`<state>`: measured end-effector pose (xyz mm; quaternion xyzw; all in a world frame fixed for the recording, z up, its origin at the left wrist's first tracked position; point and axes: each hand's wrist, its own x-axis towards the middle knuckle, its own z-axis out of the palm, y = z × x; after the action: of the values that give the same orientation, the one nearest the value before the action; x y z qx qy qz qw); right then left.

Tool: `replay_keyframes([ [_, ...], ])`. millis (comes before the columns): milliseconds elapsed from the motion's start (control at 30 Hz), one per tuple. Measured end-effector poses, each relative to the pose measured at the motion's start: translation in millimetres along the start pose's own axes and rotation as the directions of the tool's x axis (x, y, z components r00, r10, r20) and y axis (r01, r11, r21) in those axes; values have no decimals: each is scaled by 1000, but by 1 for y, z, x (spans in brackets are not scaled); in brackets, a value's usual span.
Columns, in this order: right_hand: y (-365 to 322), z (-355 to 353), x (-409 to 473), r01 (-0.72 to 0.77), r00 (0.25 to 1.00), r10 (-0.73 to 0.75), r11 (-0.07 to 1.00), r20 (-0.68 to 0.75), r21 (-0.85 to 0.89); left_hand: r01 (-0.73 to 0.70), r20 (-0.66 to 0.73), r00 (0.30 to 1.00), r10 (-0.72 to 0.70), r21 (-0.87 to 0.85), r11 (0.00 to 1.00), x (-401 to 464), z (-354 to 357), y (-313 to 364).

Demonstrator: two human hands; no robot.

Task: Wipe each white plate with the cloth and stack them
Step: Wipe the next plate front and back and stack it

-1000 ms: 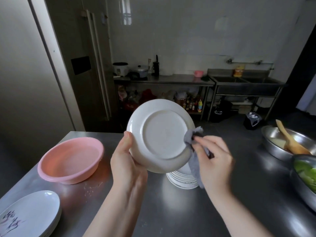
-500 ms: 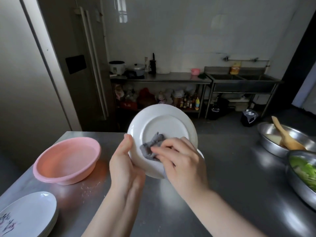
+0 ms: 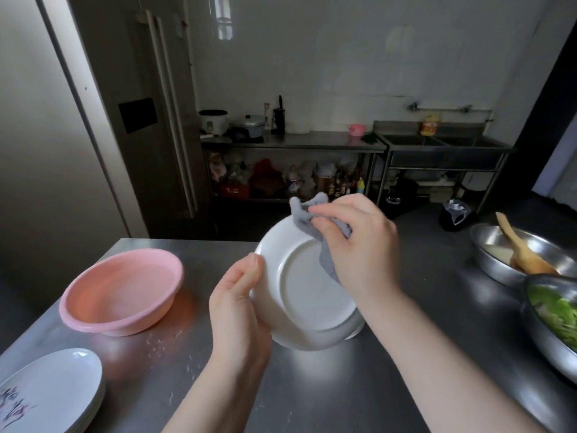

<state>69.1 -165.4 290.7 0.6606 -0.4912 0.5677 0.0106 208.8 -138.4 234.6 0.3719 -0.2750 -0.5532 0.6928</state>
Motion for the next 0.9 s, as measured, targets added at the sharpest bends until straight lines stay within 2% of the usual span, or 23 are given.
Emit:
replay_keyframes([
  [100, -4, 8, -3, 49, 995, -46, 998, 85, -34, 23, -5, 1000, -23, -13, 1000, -2, 3, -4],
  [167, 2, 6, -3, 4, 997, -6, 1000, 82, 26, 10, -19, 1000, -9, 14, 1000, 0, 3, -4],
  [233, 16, -4, -5, -65, 998, 66, 992, -10, 109, -18, -14, 1000, 19, 42, 999, 6, 2, -5],
  [333, 48, -26, -27, -164, 973, 181, 979, -142, 121, -36, 14, 999, 34, 96, 995, 18, -5, -9],
  [433, 82, -38, -69, -323, 939, 328, 944, -104, 62, -100, 66, 994, 86, 262, 960, 30, -7, -25],
  [533, 105, -40, -109, -457, 889, 457, 889, -19, 21, -280, 203, 958, 202, 527, 802, 41, -4, -50],
  [567, 109, -41, -118, -484, 875, 484, 875, -9, 17, -374, 283, 926, 249, 605, 703, 45, -2, -59],
  [633, 115, -45, -131, -514, 858, 514, 858, -1, 3, -593, 487, 804, 341, 694, 408, 53, 2, -75],
  [700, 121, -49, -139, -525, 851, 525, 851, -11, -9, -765, 689, 625, 367, 635, 111, 64, 7, -88],
  [733, 123, -52, -141, -532, 846, 532, 846, -23, -9, -827, 771, 527, 357, 562, 8, 71, 11, -94],
  [800, 129, -60, -144, -548, 835, 548, 836, -45, -2, -902, 874, 364, 323, 417, -111, 84, 17, -107],
  [833, 132, -63, -145, -557, 829, 557, 830, -50, 8, -917, 895, 321, 309, 376, -135, 89, 19, -115],
  [900, 138, -67, -148, -580, 813, 580, 815, -51, 23, -920, 898, 320, 302, 370, -127, 96, 21, -129],
])
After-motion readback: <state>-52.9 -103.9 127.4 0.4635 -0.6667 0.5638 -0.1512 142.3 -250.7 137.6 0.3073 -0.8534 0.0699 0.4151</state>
